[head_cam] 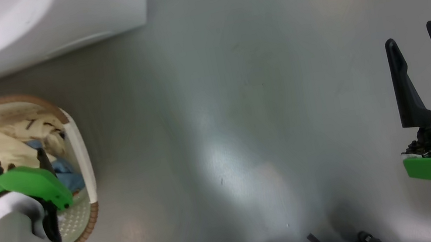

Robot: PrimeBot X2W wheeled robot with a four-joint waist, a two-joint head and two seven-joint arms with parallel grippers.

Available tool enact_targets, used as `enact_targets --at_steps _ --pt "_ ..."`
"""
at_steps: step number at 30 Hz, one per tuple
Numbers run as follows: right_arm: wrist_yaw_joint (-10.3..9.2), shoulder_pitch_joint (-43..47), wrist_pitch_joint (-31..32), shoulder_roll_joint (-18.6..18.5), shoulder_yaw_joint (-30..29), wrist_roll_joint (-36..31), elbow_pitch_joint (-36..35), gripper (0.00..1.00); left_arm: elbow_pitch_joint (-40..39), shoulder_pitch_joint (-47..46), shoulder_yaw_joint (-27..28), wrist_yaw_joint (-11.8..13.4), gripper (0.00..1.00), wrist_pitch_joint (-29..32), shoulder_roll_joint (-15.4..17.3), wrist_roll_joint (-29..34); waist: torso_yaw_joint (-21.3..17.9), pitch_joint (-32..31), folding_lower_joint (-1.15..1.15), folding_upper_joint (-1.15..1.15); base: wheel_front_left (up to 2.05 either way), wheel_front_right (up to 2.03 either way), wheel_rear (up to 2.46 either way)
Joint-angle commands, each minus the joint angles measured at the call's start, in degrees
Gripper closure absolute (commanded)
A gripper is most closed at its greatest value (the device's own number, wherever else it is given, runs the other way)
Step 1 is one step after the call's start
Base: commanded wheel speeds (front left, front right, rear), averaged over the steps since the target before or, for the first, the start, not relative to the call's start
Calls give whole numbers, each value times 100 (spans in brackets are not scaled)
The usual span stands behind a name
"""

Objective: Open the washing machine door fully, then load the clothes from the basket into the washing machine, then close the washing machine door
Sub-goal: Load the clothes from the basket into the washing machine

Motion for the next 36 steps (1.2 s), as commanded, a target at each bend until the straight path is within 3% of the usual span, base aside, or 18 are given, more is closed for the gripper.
enact_targets --at_steps 1,13,14,16,17,18,36 --pt "35 52 -27 -19 130 112 -159 0 -6 48 137 55 0 -95 244 -61 -221 483 -1 0 0 0 0" --pt "35 -114 -27 -124 129 122 -336 0 96 -471 215 132 0 -344 513 -221 -219 1132 -1 0 0 0 0" --pt "35 -119 -27 -129 121 117 -340 0 103 -494 210 138 7 -347 524 -225 -222 1153 -1 0 0 0 0" --pt "35 -125 -27 -132 99 115 -345 0 117 -532 193 155 53 -350 530 -227 -220 1182 -1 0 0 0 0" --pt "35 -128 -27 -133 93 115 -343 0 123 -545 181 154 67 -347 529 -227 -220 1190 -1 0 0 0 0" --pt "35 -131 -27 -134 88 114 -338 0 129 -556 173 151 99 -348 529 -231 -219 1195 -1 0 0 0 0" --pt "35 -220 -27 -111 70 79 -251 0 111 -246 -22 19 100 -819 468 -207 -143 864 -1 0 0 0 0"
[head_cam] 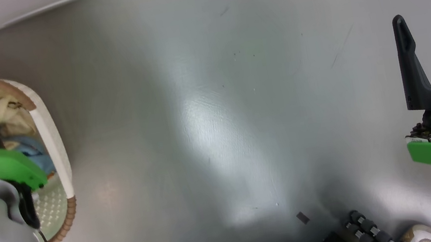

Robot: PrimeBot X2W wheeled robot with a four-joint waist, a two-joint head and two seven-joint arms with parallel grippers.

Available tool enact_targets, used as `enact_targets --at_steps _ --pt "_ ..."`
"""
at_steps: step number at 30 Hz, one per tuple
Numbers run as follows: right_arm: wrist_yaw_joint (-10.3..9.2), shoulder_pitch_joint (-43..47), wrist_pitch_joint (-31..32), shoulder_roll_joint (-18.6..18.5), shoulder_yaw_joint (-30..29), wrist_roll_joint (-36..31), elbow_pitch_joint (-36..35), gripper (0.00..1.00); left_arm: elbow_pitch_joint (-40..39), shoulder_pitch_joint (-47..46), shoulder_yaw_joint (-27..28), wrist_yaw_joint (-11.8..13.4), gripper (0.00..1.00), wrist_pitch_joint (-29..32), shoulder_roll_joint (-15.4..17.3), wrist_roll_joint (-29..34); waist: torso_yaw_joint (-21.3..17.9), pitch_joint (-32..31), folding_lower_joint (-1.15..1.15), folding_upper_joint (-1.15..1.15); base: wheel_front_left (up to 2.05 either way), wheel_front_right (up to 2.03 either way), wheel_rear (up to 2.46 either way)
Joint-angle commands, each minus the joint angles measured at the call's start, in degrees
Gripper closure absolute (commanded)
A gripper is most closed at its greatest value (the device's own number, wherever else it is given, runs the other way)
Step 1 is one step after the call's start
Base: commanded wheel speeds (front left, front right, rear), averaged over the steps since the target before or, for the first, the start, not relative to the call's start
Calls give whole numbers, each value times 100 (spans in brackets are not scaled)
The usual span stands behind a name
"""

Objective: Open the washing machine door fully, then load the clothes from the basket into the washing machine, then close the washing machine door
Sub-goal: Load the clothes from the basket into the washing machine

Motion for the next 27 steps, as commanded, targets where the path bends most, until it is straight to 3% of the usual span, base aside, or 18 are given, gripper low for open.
enact_targets --at_steps 1,9,27 --pt "35 145 -26 -39 73 -19 -101 0 -72 397 61 -41 100 -86 179 -17 41 -145 0 0 0 0 0" --pt "35 257 -26 -114 -33 -75 -90 0 -965 1021 128 -116 100 -136 82 56 257 -626 0 0 0 0 0" --pt "35 830 -26 -390 -160 -220 33 0 -3985 2904 614 -143 100 -139 -531 803 906 -2035 0 0 0 0 0"
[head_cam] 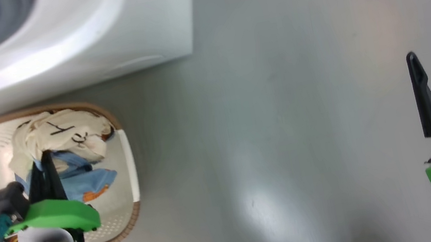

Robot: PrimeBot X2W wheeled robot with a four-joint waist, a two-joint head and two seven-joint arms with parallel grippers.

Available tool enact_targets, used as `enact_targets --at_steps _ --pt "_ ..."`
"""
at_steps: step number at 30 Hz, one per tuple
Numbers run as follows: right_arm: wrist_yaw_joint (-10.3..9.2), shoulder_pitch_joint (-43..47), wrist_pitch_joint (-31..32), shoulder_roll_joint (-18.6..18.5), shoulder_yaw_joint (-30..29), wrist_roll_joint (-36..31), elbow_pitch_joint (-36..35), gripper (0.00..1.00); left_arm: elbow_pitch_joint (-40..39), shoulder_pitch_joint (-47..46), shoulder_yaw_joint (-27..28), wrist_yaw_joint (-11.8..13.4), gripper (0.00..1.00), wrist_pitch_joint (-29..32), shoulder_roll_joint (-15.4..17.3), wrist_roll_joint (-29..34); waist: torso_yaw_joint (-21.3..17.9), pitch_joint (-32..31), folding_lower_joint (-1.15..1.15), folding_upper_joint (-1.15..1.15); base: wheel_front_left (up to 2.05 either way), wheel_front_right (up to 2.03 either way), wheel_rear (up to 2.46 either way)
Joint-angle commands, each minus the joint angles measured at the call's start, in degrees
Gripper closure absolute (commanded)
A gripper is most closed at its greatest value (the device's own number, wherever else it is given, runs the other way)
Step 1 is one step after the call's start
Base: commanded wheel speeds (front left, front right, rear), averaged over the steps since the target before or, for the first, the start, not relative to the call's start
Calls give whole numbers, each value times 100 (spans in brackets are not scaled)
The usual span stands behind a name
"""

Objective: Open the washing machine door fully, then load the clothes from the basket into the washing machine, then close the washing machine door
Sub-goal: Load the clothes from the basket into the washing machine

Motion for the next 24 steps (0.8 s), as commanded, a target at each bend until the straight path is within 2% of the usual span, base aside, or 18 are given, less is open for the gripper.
enact_targets --at_steps 1,11,24 --pt "35 244 -27 -83 63 -44 -92 0 -410 343 200 -52 100 -53 91 130 250 -488 1 0 0 0 0" --pt "35 677 -27 -112 126 -130 98 0 -1832 1215 209 -197 100 -53 -45 444 386 -1503 1 0 0 0 0" --pt "35 1217 -27 0 437 -219 295 0 -2847 2379 71 -309 100 -53 -17 719 428 -2789 1 0 0 0 0"
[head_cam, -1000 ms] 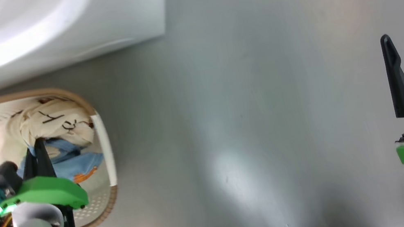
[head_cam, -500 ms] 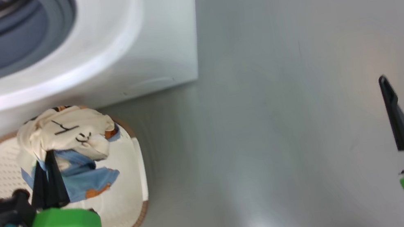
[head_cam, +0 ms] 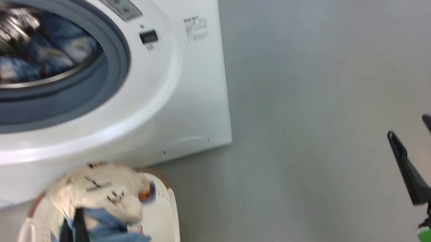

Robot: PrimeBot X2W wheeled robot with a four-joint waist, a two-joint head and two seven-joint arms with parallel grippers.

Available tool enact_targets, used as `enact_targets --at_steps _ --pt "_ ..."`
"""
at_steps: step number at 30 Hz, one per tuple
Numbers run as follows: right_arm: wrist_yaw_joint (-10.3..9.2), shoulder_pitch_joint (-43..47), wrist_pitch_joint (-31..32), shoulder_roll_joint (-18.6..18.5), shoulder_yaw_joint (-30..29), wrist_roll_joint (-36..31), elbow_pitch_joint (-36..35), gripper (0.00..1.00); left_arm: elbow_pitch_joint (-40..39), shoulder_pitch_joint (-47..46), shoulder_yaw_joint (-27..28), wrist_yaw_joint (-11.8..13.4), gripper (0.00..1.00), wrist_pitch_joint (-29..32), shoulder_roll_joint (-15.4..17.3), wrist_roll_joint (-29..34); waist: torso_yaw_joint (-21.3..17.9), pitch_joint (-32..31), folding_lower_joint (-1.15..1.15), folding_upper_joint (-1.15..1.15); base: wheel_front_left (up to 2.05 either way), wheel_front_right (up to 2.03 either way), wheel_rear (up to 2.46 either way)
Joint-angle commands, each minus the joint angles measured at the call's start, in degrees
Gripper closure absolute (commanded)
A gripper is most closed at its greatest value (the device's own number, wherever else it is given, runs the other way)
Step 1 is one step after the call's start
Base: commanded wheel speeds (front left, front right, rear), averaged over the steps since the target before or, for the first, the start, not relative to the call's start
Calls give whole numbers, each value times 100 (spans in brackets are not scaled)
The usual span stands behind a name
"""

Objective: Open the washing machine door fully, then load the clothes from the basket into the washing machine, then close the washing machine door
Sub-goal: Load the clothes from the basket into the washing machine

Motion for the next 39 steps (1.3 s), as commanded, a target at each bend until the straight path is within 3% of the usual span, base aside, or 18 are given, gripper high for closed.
enact_targets --at_steps 1,17,39 --pt "35 146 -27 -20 167 -88 -84 0 -295 202 142 -56 100 -53 160 92 64 -640 1 0 0 0 0" --pt "35 728 -27 163 209 -193 -29 0 -932 1109 -47 -112 100 272 297 18 165 -1493 1 0 0 0 0" --pt "35 740 -27 200 242 -215 -17 0 -1101 1201 -134 -62 100 345 375 -104 167 -1579 1 0 0 0 0"
